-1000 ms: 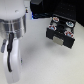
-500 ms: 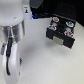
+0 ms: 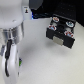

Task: Open the kcup holder, insert the kcup into the holder, and close the kcup holder

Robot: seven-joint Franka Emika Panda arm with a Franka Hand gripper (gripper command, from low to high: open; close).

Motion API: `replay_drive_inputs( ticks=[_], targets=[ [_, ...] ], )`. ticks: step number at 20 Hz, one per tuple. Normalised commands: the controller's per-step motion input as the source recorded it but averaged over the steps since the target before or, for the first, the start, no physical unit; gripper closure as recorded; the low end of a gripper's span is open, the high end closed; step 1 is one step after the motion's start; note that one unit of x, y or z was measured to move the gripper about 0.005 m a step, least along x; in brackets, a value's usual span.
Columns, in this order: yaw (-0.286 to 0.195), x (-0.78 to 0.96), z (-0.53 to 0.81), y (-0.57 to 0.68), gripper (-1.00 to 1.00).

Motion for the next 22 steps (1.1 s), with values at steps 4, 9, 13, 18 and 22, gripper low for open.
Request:
replay_drive_inputs(
  ticks=[4,9,13,18,22],
  targets=[
    [-0.053,0.02,-0.05,-0.06,-1.00],
    [0.000,-0.02,-0.02,0.13,-1.00],
    [0.000,-0.02,-0.04,0.10,-1.00],
    [0.000,-0.05,0.00,0.01,1.00],
    [-0.004,-0.03,0.00,0.00,1.00]
  ],
)
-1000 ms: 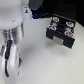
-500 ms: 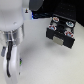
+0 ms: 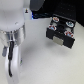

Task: Open the kcup holder, insert the kcup into the holder, and close the kcup holder

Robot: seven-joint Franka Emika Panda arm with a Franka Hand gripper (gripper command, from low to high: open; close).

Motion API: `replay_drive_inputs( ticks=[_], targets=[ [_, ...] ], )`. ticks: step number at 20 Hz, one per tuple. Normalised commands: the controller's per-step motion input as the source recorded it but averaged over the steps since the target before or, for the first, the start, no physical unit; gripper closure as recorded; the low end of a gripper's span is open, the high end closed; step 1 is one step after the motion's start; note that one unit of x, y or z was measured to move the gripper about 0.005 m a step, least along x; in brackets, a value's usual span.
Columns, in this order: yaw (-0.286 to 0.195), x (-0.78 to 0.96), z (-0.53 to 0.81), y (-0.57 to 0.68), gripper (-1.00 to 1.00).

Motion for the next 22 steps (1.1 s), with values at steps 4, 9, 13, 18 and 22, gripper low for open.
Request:
replay_drive_inputs(
  ticks=[4,9,13,18,22],
  targets=[
    [0.000,-0.01,0.00,0.00,1.00],
    [-0.095,0.09,-0.07,-0.18,-1.00],
    [-0.070,0.06,0.01,-0.03,1.00],
    [-0.018,0.04,0.68,0.28,1.00],
    [-0.001,0.02,0.89,0.43,1.00]
  ],
)
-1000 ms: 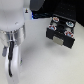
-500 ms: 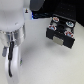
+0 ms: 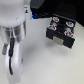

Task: Open the kcup holder, insert the kcup into the holder, and close the kcup holder

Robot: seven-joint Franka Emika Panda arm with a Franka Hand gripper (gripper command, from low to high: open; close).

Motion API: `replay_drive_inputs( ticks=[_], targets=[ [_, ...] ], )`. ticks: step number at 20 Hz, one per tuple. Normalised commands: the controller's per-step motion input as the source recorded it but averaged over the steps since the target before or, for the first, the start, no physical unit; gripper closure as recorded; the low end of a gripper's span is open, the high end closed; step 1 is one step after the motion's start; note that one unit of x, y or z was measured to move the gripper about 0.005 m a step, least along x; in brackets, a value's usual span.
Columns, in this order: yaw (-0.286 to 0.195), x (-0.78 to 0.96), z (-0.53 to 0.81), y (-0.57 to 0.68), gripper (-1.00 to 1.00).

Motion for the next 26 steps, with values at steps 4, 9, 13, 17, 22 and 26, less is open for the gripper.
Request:
replay_drive_inputs(
  ticks=[4,9,13,17,22,26],
  targets=[
    [0.018,0.03,0.87,0.51,1.00],
    [0.044,0.02,0.75,0.59,1.00],
    [0.041,0.00,0.65,0.61,1.00],
    [0.034,0.01,0.56,0.64,1.00],
    [0.039,-0.02,0.46,0.64,1.00],
    [0.025,-0.01,0.47,0.66,1.00]
  ],
)
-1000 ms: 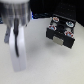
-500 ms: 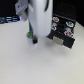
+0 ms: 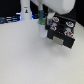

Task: Open the kcup holder, insert the kcup into the holder, and close the kcup holder

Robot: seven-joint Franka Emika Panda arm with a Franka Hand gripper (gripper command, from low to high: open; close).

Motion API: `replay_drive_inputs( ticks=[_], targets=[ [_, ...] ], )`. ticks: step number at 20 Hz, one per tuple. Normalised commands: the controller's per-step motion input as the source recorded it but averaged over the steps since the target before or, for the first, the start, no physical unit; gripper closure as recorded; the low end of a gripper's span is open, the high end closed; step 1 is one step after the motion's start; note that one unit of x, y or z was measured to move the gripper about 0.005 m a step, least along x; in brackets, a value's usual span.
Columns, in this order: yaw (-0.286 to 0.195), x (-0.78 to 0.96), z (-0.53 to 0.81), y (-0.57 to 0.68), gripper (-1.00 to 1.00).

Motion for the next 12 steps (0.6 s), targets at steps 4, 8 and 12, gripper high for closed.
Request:
replay_drive_inputs(
  ticks=[4,8,12],
  targets=[
    [0.018,0.02,0.38,0.68,1.00],
    [0.031,0.01,0.21,0.67,1.00],
    [0.034,0.03,0.08,0.66,1.00]
  ],
)
